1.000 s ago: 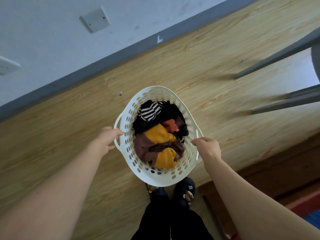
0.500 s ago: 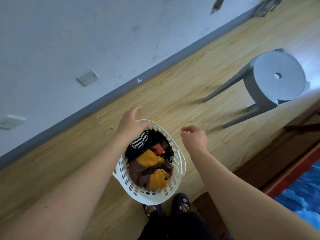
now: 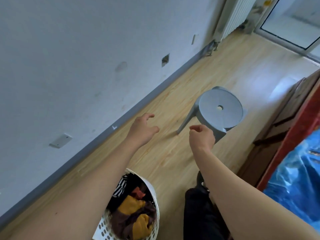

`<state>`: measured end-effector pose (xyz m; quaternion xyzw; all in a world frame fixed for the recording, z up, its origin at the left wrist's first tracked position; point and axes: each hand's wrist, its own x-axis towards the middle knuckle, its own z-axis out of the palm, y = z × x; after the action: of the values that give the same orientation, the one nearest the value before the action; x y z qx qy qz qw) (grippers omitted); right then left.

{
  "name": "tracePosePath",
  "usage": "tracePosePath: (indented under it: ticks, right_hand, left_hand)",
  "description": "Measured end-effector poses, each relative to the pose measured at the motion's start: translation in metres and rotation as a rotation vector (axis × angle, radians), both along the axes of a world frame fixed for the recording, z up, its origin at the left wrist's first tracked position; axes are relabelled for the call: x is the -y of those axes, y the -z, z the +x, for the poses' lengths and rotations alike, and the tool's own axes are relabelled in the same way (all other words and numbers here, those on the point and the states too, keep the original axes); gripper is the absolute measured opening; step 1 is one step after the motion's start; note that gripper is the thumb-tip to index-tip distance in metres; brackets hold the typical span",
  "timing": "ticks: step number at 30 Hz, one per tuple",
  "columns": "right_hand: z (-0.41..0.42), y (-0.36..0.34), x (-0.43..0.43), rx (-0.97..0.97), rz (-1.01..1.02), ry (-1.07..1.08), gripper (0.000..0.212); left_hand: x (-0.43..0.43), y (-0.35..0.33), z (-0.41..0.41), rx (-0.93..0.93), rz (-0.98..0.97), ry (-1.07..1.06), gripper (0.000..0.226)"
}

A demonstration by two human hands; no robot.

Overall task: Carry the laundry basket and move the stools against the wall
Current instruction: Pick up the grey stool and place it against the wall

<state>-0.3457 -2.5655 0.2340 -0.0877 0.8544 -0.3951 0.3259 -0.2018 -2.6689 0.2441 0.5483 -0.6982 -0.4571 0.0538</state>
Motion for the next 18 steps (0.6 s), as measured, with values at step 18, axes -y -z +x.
tracePosePath:
  ticks: [18]
  right_hand:
    - [-0.349, 0.097, 0.050, 0.033, 0.224, 0.061, 0.032]
  left_hand:
    - [0.070, 0.113, -0.349, 0.022, 0.305, -0.177, 0.061]
